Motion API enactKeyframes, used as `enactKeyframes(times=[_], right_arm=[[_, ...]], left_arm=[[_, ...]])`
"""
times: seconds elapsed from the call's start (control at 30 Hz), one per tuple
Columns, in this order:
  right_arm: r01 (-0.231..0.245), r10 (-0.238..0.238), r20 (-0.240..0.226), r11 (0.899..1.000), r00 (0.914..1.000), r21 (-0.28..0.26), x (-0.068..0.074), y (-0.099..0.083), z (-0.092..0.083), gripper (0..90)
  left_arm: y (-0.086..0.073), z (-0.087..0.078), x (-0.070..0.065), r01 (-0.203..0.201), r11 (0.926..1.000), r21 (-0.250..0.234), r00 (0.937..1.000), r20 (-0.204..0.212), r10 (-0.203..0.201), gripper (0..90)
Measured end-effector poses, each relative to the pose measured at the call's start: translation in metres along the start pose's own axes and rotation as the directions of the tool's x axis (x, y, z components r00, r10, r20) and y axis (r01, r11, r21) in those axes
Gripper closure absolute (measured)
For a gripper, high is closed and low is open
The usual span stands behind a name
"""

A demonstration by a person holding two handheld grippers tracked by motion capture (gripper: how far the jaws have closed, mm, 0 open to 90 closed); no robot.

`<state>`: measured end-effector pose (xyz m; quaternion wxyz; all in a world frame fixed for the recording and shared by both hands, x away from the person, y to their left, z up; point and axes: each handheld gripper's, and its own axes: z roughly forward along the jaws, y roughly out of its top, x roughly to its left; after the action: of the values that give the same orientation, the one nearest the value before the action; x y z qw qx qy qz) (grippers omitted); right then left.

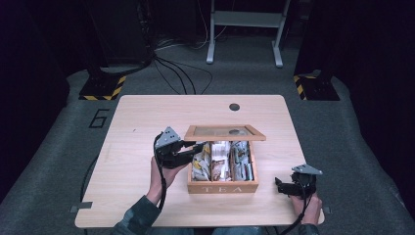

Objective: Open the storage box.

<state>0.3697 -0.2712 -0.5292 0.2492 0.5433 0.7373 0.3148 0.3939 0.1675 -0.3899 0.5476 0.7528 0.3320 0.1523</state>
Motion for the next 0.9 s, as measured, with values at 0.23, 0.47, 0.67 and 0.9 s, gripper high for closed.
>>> enactKeyframes(times=[0.23,0.47,0.67,0.9], right_arm=[[-0.007,0.007,-0.004,1.000,1.0000,-0.003,0.000,0.000,0.000,4.7],[-0.006,0.006,-0.003,1.000,1.0000,-0.002,0.000,0.000,0.000,4.7],[0.005,-0.005,-0.006,1.000,1.0000,-0.003,-0.001,0.000,0.000,4.7],[0.005,-0.005,-0.005,1.000,1.0000,-0.004,-0.001,0.000,0.000,4.7]], left_arm=[[0.012,0.002,0.006,0.011,0.9999,-0.001,0.9999,0.010,-0.011,59.3],[0.023,0.005,0.012,0.017,0.9999,0.002,0.9998,0.012,-0.017,59.3],[0.033,0.009,0.017,0.015,0.9999,0.002,0.9997,0.018,-0.015,59.2],[0.041,0.013,0.018,0.003,1.0000,0.002,0.9998,0.020,-0.003,59.6]])
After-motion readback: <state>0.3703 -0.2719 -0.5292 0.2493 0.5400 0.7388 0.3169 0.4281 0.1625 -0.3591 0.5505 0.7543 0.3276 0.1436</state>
